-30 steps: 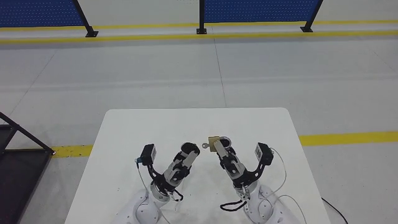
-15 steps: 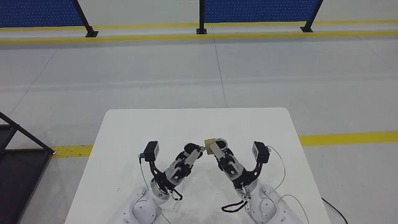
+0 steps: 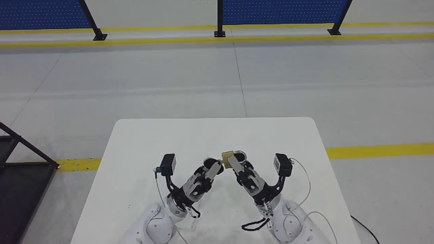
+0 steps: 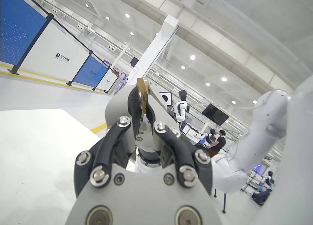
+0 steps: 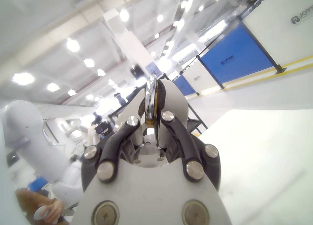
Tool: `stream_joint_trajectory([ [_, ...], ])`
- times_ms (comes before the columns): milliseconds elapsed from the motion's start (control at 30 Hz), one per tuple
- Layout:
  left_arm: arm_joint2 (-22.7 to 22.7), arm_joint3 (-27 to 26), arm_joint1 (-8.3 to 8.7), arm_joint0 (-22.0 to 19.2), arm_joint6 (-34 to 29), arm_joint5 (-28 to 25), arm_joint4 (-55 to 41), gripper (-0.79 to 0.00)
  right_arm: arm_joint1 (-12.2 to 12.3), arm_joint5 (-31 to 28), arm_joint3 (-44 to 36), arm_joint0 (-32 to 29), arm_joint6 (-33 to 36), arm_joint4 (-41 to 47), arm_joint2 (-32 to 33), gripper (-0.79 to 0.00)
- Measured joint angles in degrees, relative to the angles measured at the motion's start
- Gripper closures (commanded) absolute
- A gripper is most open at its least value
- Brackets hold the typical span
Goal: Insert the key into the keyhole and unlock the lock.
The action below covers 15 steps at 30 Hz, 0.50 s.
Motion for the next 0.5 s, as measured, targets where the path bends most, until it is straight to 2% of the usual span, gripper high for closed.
stream_joint_trajectory([
  [33, 0.0, 0.0, -0.01, 0.0, 0.0, 0.0, 0.0, 0.0, 0.0, 0.0, 0.0, 0.0, 0.1, 0.0, 0.0, 0.0],
  [500, -1.0, -0.2, -0.34, 0.4, 4.1, 2.7, 8.6, 0.0, 0.3, 0.9, -0.9, -0.6, 1.9, -0.1, 0.7, 0.0],
])
